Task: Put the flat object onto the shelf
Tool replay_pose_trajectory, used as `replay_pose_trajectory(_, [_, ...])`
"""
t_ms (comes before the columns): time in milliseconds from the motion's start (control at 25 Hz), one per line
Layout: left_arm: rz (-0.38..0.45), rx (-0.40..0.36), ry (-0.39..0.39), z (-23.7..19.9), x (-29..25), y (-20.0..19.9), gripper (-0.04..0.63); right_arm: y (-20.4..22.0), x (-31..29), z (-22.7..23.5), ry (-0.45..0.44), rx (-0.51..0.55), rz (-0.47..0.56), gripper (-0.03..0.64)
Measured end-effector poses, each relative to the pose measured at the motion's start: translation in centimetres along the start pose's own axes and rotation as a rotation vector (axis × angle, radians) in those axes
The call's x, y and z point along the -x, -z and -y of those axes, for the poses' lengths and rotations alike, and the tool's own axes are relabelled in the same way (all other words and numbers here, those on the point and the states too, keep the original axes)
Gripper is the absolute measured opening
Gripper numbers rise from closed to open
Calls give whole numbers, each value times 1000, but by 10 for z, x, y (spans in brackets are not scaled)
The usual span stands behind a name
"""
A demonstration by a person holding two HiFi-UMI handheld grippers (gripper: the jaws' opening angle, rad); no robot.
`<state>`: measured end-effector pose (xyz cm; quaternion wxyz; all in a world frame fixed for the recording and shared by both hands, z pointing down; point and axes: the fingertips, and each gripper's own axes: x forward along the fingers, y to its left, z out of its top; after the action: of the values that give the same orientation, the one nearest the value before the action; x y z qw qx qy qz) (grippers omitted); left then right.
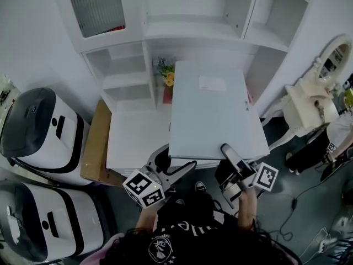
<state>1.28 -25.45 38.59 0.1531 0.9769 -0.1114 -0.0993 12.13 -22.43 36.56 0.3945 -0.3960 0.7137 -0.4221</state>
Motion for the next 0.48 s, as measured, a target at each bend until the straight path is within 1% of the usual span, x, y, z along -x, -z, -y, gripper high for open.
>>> replay_pose_trajectory(160, [40, -22, 15, 0, -11, -17, 373, -21, -16, -13, -54, 28, -36, 313])
replay_pose_trajectory(280, [71, -33, -12, -6, -23, -31, 373, -41, -34, -22, -91, 51, -71, 313])
replay_pose_trajectory(480, [100, -74, -31, -12, -40, -50, 373, -68, -59, -37, -153, 83, -115, 313])
